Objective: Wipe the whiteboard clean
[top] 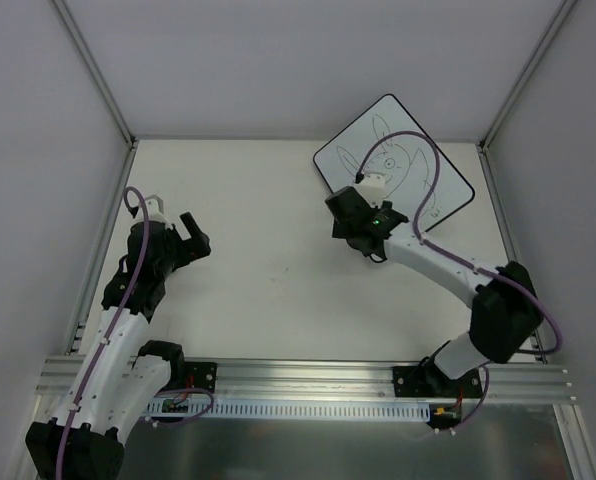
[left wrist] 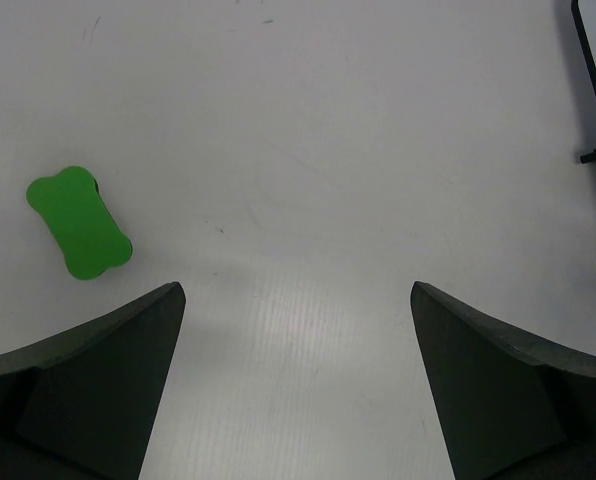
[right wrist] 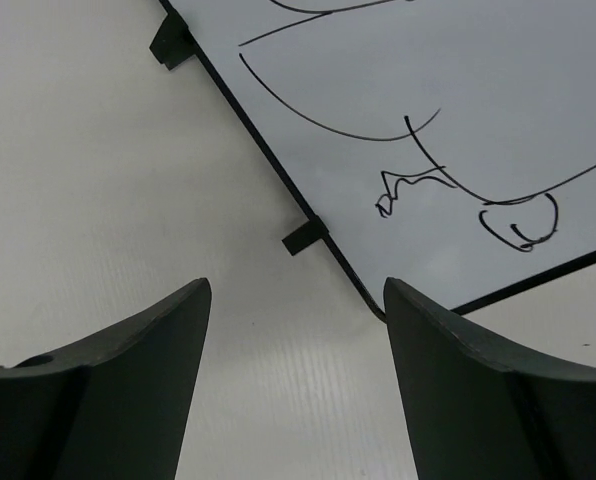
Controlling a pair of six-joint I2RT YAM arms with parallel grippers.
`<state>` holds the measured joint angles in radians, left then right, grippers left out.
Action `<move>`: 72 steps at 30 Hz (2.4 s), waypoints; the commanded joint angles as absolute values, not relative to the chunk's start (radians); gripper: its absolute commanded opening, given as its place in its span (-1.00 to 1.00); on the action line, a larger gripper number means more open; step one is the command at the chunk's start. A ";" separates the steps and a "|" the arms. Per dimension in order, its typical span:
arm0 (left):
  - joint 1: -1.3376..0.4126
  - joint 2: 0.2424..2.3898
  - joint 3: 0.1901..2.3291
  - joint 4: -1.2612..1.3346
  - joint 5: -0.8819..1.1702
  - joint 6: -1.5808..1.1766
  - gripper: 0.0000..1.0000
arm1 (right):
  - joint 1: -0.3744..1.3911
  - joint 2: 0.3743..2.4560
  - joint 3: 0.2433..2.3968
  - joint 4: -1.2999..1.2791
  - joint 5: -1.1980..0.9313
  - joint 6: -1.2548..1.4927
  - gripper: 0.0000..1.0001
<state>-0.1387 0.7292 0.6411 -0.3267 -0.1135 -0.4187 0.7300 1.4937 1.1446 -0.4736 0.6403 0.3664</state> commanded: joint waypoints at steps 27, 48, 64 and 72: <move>-0.181 0.686 0.626 -0.311 -0.104 -0.410 0.97 | 0.727 1.914 1.411 -0.781 0.833 1.103 0.11; -0.186 0.681 0.627 -0.310 -0.097 -0.408 0.97 | 0.703 1.980 1.420 -0.781 0.824 1.250 -0.09; -0.190 0.681 0.624 -0.310 -0.090 -0.408 0.97 | 0.693 1.999 1.399 -0.784 0.804 1.281 -0.66; -0.192 0.672 0.627 -0.310 -0.094 -0.408 0.97 | 0.730 1.974 1.353 -0.758 0.773 1.189 -1.00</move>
<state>-0.1837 0.6872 0.6285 -0.3267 -0.1055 -0.4183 0.6998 1.9926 1.3804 -0.7704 0.7506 1.2339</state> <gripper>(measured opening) 0.987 0.216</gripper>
